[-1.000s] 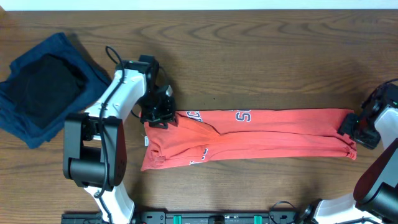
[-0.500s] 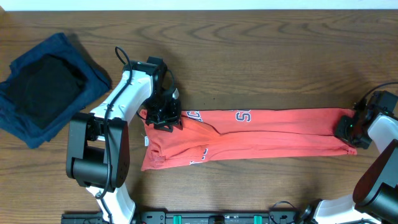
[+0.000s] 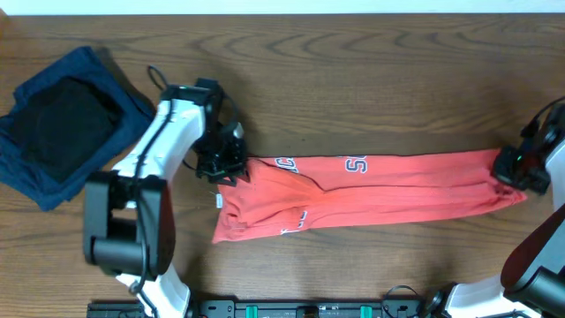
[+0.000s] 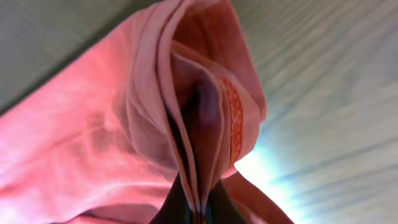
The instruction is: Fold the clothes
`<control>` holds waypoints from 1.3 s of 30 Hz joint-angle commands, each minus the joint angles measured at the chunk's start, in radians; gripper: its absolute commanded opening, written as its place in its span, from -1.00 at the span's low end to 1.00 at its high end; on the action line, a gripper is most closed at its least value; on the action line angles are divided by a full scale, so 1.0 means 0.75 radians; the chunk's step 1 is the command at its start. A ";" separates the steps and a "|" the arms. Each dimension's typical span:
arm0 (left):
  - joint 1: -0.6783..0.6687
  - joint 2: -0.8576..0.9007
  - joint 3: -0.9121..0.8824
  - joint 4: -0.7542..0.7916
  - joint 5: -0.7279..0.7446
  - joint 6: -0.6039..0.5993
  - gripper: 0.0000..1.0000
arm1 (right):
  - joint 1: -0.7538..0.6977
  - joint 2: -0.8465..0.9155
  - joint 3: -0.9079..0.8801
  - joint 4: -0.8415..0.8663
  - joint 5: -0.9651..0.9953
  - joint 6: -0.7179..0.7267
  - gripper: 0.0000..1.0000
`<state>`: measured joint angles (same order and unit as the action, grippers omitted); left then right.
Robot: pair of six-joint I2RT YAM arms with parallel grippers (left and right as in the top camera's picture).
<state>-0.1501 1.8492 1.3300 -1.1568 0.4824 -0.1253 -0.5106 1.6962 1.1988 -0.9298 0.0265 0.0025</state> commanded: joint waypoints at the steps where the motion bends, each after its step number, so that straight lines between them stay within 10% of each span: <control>1: 0.047 -0.062 -0.006 -0.011 -0.031 0.026 -0.32 | 0.116 -0.066 0.077 -0.079 -0.002 -0.017 -0.97; 20: 0.065 -0.062 -0.006 -0.013 -0.030 0.022 -0.31 | 0.932 -0.112 -0.005 -0.285 -0.024 0.025 -0.93; 39: 0.065 -0.062 -0.006 -0.012 -0.030 0.022 -0.31 | 1.187 -0.112 -0.119 -0.032 -0.174 0.175 -0.42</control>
<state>-0.1028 1.8065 1.3296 -1.1603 0.4671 -0.1257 0.3649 1.6264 1.1160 -0.9649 -0.0544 0.1242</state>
